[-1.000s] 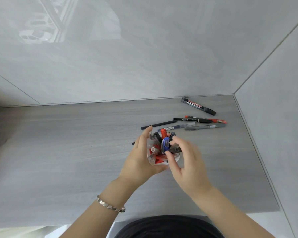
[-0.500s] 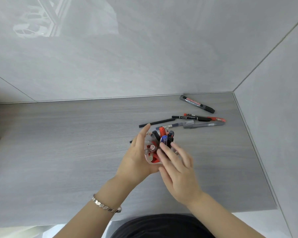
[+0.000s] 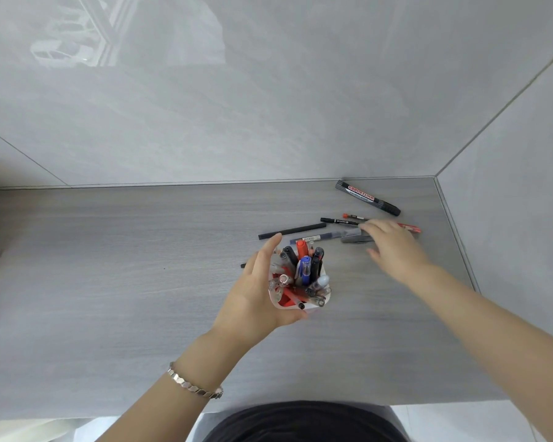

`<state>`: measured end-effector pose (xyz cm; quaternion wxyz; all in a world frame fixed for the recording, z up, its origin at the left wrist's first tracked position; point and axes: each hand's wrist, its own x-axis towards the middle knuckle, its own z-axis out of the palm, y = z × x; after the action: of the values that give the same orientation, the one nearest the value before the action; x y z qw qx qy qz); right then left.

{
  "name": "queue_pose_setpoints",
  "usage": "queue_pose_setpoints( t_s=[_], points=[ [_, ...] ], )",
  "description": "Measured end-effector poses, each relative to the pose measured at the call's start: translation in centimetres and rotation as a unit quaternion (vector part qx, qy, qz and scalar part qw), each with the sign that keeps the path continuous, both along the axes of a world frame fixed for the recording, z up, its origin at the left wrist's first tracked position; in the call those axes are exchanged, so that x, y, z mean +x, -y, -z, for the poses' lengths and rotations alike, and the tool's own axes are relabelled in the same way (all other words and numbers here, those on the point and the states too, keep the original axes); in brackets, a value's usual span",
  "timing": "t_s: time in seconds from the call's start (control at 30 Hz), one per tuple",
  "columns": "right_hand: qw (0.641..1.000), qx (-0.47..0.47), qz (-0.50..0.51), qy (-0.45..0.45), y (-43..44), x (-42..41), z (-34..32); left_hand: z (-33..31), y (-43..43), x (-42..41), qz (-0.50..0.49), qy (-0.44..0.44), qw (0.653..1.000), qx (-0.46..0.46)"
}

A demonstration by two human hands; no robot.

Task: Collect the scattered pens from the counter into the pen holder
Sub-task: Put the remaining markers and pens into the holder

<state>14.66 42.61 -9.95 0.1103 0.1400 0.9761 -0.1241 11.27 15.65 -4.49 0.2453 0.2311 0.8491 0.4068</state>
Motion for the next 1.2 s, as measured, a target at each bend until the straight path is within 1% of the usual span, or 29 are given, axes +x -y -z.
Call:
queue_pose_setpoints(
  t_s=[0.1, 0.2, 0.33, 0.43, 0.5, 0.57, 0.63, 0.7, 0.77, 0.87, 0.9, 0.93, 1.07, 1.13, 1.2],
  points=[
    [0.999, 0.029, 0.026, 0.009, 0.1, -0.1, 0.8, -0.1, -0.1, 0.0, 0.0, 0.0, 1.0, -0.003],
    [0.996, 0.059, 0.049, 0.046, -0.1, 0.8, 1.1, -0.3, -0.1, 0.0, -0.005, 0.009, 1.0, -0.001],
    [0.992, 0.059, 0.097, 0.06, 0.4, 4.0, 2.0, -0.3, -0.1, 0.0, -0.007, 0.013, 1.0, -0.006],
    [0.988, 0.077, 0.106, 0.075, 0.4, 5.8, 1.9, -0.4, -0.2, 0.1, -0.005, 0.013, 1.0, -0.007],
    [0.985, 0.026, 0.157, 0.072, 0.4, 6.6, 0.8, -0.5, -0.2, 0.1, -0.002, 0.013, 1.0, -0.007],
    [0.974, -0.085, 0.209, 0.029, 0.7, 6.7, -1.4, -0.5, -0.1, 0.1, -0.001, 0.013, 1.0, -0.009],
    [0.967, -0.161, 0.197, 0.002, 1.5, 6.5, -4.5, -0.6, -0.1, 0.1, 0.0, 0.015, 1.0, -0.01],
    [0.967, -0.206, 0.152, 0.008, 2.4, 6.1, -8.1, -0.6, -0.1, 0.1, 0.001, 0.015, 1.0, -0.01],
    [0.977, -0.195, 0.079, 0.026, 3.6, 5.9, -11.5, -0.7, -0.1, 0.1, 0.001, 0.014, 1.0, -0.011],
    [0.975, -0.205, 0.006, 0.088, 5.2, 5.9, -14.3, -0.8, -0.2, 0.2, 0.003, 0.009, 1.0, -0.012],
    [0.973, -0.202, -0.01, 0.108, 5.7, 5.9, -14.6, -0.8, -0.2, 0.2, 0.004, 0.008, 1.0, -0.012],
    [0.974, -0.197, -0.02, 0.109, 6.1, 5.8, -14.9, -0.9, -0.2, 0.2, 0.006, 0.007, 1.0, -0.013],
    [0.985, -0.175, -0.01, 0.002, 7.4, 4.9, -16.4, -1.0, -0.1, 0.2, 0.004, 0.004, 1.0, -0.013],
    [0.991, -0.13, 0.002, -0.015, 7.7, 4.3, -17.3, -1.0, -0.1, 0.3, 0.003, 0.003, 1.0, -0.012],
    [0.998, -0.062, -0.019, -0.025, 8.2, 3.4, -17.3, -0.9, -0.1, 0.3, 0.001, 0.006, 1.0, -0.008]
  ],
)
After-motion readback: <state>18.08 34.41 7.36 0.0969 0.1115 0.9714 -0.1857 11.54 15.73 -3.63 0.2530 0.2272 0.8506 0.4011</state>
